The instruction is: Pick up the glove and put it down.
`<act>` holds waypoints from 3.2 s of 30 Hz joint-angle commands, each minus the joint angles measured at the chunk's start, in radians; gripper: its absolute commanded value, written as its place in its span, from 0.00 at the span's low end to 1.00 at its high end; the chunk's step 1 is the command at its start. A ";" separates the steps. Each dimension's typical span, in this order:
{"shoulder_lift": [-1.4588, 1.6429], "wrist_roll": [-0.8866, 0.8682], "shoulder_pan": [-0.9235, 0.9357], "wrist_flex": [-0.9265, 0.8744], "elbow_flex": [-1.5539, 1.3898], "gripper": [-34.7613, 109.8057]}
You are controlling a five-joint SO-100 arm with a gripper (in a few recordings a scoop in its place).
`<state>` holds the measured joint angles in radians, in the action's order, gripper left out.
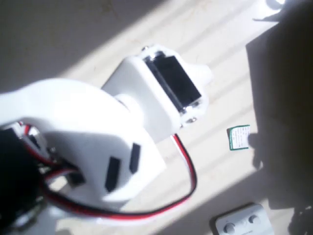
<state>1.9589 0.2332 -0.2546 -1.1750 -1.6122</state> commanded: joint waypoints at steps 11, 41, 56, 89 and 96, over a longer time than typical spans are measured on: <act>-0.612 -0.149 -0.290 0.121 0.497 0.25; -1.094 -0.149 -0.337 0.282 0.808 0.38; -1.203 -0.149 -0.350 0.255 0.847 0.47; -1.282 -0.133 -0.350 0.253 0.957 0.24; -1.247 -0.133 -0.345 0.238 0.957 0.24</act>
<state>0.6688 0.0920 -0.5906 -0.9265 -0.6888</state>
